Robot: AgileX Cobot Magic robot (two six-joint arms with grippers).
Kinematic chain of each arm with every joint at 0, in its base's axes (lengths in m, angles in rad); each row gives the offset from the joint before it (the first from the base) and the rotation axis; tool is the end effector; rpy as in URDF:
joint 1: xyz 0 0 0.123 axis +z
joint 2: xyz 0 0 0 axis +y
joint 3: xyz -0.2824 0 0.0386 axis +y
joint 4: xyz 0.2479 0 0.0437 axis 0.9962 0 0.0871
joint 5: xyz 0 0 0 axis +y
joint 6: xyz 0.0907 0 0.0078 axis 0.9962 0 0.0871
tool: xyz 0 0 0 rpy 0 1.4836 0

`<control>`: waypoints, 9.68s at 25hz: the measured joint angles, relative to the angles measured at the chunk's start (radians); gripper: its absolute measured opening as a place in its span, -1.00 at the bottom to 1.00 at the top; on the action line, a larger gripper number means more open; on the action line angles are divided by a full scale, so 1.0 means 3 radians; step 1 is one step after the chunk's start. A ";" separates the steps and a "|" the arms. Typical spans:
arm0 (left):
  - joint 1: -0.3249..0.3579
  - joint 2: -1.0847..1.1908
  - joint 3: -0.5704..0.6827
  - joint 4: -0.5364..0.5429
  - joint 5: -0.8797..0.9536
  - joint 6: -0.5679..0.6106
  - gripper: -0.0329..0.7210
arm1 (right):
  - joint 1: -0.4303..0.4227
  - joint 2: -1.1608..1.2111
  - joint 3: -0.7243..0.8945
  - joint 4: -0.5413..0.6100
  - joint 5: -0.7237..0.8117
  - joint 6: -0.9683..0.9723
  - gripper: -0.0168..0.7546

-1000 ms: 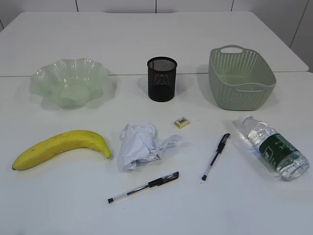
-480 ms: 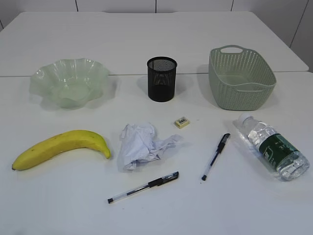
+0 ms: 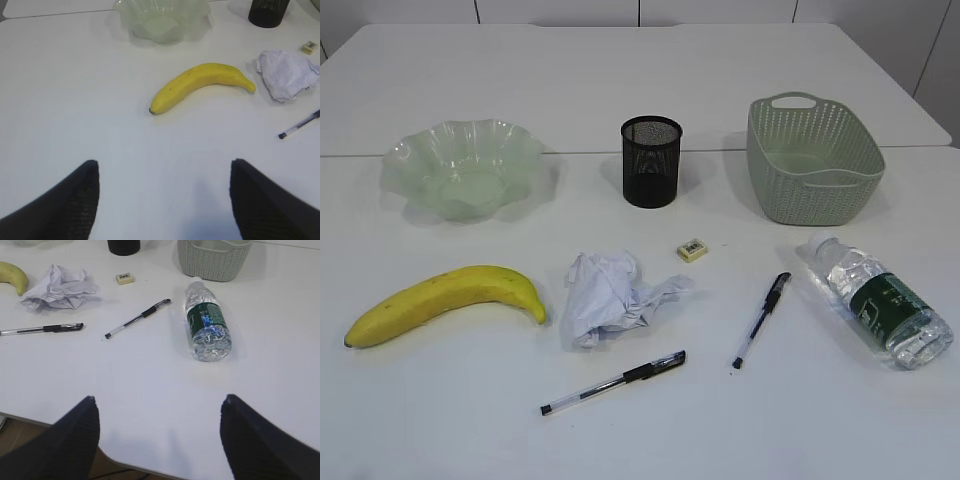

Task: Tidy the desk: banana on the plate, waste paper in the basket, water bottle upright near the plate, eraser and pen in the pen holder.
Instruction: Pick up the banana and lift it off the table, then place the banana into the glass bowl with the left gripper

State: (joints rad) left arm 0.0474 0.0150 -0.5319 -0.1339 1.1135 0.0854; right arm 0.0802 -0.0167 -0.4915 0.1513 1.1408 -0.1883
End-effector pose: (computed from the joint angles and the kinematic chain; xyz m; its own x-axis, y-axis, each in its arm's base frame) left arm -0.0083 -0.0113 0.2824 -0.4823 0.0030 -0.8760 0.0702 0.9969 -0.0353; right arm -0.0114 0.0116 0.2691 -0.4849 -0.1627 -0.8593 -0.2588 0.9652 -0.0367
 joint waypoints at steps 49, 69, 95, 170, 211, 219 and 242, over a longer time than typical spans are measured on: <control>-0.0197 0.1784 -0.0816 0.0061 -0.0105 0.0080 0.39 | 0.0000 0.0162 -0.0227 0.0100 -0.0007 0.0000 0.48; -0.0651 0.3310 -0.1257 0.0042 -0.0269 0.0563 0.39 | 0.0000 0.0625 -0.0488 0.0123 -0.0186 0.0000 0.48; -0.0775 0.4596 -0.1291 -0.0146 -0.1521 0.0790 0.39 | 0.0000 0.1052 -0.0488 0.0502 -0.0336 -0.0075 0.48; -0.0864 0.6552 -0.2175 -0.0033 -0.1529 0.1566 -0.15 | 0.0000 0.1553 -0.0488 0.0975 -0.0832 -0.0646 0.48; -0.0864 0.5937 -0.2838 -0.0667 -0.1539 0.1533 -0.24 | 0.0000 0.1553 -0.0488 0.0975 -0.0886 -0.0646 0.48; -0.0807 0.5937 -0.2844 -0.0667 -0.1909 0.1477 -0.24 | 0.0000 0.1553 -0.0488 0.0975 -0.0891 -0.0646 0.48; -0.0494 0.6492 -0.3156 -0.0754 -0.2328 0.1160 -0.24 | 0.0000 0.1553 -0.0488 0.0985 -0.0891 -0.0646 0.48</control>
State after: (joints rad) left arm -0.1009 1.9626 -1.4787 -0.3601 0.4150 0.4333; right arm 0.0802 0.4493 -0.6379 0.4469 0.8734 -0.3823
